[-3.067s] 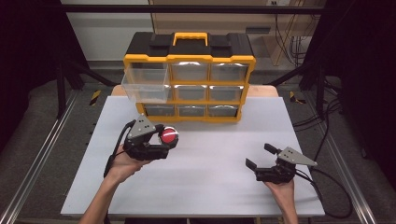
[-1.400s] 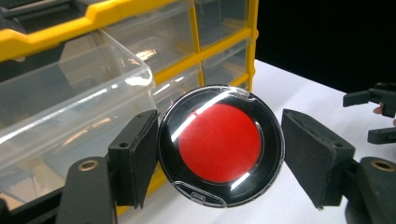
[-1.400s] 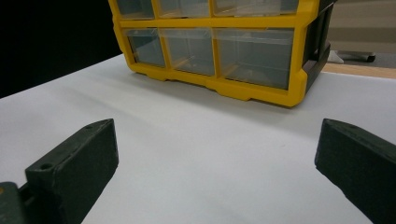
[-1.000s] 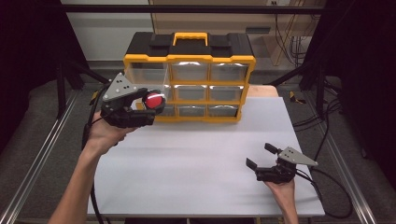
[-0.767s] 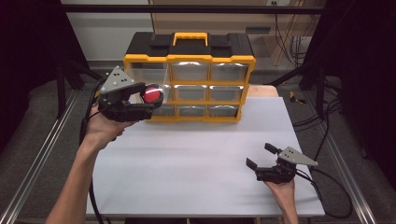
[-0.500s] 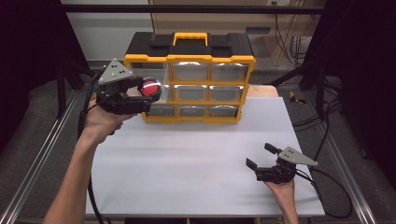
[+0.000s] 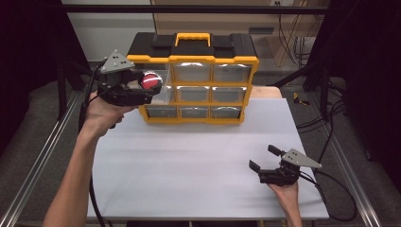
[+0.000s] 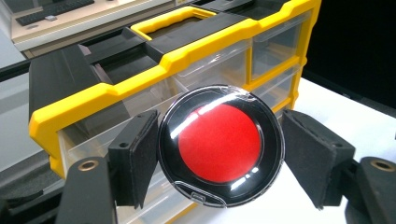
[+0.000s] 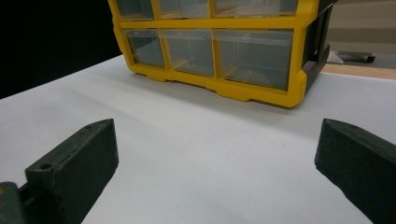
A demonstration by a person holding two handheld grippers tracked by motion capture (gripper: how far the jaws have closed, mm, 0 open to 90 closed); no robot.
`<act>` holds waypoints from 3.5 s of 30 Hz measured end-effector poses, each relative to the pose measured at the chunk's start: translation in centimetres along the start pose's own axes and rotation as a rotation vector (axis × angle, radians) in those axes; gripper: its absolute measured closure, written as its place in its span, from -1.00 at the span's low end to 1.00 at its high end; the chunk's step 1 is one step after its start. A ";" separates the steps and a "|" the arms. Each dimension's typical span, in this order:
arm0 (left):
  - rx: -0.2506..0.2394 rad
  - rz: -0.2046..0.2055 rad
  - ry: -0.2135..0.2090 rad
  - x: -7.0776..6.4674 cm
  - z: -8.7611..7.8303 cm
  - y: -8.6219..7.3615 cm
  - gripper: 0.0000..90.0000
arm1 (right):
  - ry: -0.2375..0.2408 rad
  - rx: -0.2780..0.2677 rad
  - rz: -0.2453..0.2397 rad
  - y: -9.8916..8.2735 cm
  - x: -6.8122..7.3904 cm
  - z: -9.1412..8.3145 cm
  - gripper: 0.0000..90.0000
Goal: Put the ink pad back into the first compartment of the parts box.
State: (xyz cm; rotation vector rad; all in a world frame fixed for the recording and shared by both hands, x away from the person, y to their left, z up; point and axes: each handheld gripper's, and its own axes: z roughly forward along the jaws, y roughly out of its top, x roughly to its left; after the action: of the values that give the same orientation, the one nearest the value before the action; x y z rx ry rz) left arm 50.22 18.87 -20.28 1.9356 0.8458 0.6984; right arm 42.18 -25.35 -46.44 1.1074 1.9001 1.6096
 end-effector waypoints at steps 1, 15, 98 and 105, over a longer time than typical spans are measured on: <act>0.005 -0.001 0.004 0.1 0.2 0.0 -0.35 | 0.001 0.001 0.000 0.0 0.0 0.0 -0.99; 0.043 -0.019 0.041 2.0 1.9 0.7 -0.35 | -0.001 0.000 0.000 0.0 0.0 0.0 -0.99; 0.131 -0.106 0.091 5.0 5.0 -1.3 -0.40 | 0.001 0.002 0.001 0.0 0.0 0.0 -0.99; 0.063 -0.110 0.089 4.9 4.3 -1.0 -0.48 | 0.000 0.003 0.000 0.0 0.0 0.0 -0.99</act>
State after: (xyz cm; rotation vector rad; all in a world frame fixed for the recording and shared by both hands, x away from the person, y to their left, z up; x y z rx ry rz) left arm 56.11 20.96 -22.41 1.9093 1.0324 0.7042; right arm 42.19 -25.39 -46.43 1.1091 1.9030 1.6069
